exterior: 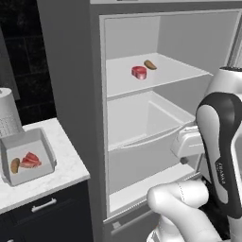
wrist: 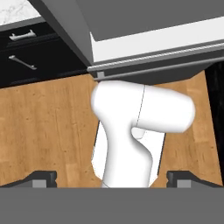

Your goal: Place one sweet potato and one steak in each tupperware on the nearby counter, to pack two identical lunches.

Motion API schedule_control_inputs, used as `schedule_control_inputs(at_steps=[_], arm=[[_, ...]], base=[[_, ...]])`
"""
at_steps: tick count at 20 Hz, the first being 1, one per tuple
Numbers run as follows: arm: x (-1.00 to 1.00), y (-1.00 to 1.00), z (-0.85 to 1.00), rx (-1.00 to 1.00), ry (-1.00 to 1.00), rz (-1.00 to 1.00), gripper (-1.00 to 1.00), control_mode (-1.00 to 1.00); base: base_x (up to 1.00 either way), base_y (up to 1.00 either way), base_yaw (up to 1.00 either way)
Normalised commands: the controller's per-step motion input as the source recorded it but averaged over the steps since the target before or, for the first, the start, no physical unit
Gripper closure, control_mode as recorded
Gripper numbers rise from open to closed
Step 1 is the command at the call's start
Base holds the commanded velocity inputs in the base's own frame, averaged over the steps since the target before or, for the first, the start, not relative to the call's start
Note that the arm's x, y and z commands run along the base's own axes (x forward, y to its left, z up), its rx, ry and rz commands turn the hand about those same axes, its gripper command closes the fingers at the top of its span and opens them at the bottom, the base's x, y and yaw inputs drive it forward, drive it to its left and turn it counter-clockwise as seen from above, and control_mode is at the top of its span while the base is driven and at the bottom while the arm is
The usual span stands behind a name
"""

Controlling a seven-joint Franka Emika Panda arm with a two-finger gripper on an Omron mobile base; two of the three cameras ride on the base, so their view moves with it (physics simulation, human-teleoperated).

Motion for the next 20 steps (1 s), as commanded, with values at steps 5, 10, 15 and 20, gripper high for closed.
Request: schedule_control_inputs(at_steps=[5, 10, 15, 20], arm=[[0.00, 0.00, 0.00, 0.00, 0.00, 0.00, -1.00, 1.00], [0.00, 0.00, 0.00, 0.00, 0.00, 0.00, -1.00, 1.00], [0.00, 0.00, 0.00, 0.00, 0.00, 0.00, -1.00, 1.00], [0.00, 0.00, 0.00, 0.00, 0.00, 0.00, -1.00, 1.00]], base=[[0.06, -0.19, 0.06], [-0.15, -0.49, 0.00], [0.28, -0.12, 0.12], [0.72, -0.22, 0.27]])
